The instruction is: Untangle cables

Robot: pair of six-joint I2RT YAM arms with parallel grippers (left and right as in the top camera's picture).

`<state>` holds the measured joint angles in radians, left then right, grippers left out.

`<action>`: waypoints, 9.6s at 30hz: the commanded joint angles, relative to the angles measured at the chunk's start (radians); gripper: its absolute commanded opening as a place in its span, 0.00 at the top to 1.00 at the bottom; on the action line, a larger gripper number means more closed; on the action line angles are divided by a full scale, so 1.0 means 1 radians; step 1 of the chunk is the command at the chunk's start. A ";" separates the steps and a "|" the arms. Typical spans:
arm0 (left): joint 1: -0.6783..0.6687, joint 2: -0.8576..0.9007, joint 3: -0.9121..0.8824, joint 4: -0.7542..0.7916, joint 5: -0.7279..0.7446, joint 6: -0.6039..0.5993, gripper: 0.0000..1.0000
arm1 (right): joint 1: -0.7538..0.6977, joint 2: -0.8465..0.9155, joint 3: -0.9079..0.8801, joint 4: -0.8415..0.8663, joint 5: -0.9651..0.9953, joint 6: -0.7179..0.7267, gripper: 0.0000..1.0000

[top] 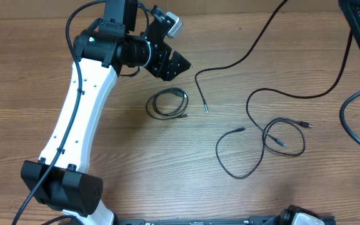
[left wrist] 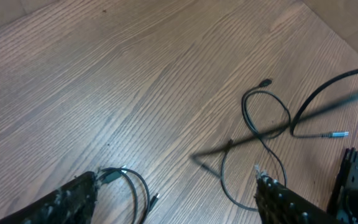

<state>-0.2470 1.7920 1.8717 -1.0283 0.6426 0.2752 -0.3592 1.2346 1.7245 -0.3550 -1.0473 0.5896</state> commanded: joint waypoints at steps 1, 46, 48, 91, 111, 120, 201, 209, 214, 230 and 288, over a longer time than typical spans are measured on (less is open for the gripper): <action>0.003 0.014 0.008 -0.001 -0.006 -0.014 0.17 | 0.003 0.016 0.012 0.006 0.101 -0.049 0.96; 0.003 0.014 0.008 -0.019 -0.006 -0.014 0.02 | -0.269 0.494 0.011 -0.214 0.991 -0.620 0.00; 0.003 0.014 0.008 -0.019 -0.006 -0.014 0.02 | -0.269 0.494 0.011 -0.246 0.915 -0.621 0.00; 0.003 0.014 0.008 -0.022 -0.048 -0.014 0.00 | 0.402 0.494 -0.442 -0.917 0.888 -0.335 0.13; 0.003 0.014 0.008 -0.023 -0.051 -0.013 0.00 | 0.418 0.495 -0.844 -0.516 0.890 -0.223 0.29; 0.003 0.014 0.008 -0.023 -0.051 -0.013 0.00 | 0.399 0.495 -0.875 -0.452 0.996 -0.215 0.45; 0.135 0.015 0.008 -0.045 -0.451 -0.219 0.00 | 0.850 0.672 -0.500 -0.056 0.814 -0.193 0.18; 0.135 0.015 0.008 -0.045 -0.451 -0.219 0.00 | 0.884 0.731 -0.500 -0.040 0.944 -0.227 0.21; 0.135 0.015 0.008 -0.045 -0.451 -0.219 0.00 | 0.912 0.743 -0.500 -0.003 0.990 -0.227 0.22; 0.135 0.015 0.008 -0.045 -0.451 -0.219 0.00 | 0.967 0.853 -0.500 -0.065 1.228 -0.246 0.51; 0.135 0.015 0.008 -0.045 -0.451 -0.219 0.00 | 0.006 0.853 0.304 -0.386 0.897 -0.249 0.96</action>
<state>-0.1047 1.7943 1.8717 -1.0744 0.1967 0.0757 -0.3534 2.1029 2.0029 -0.7506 -0.1520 0.3271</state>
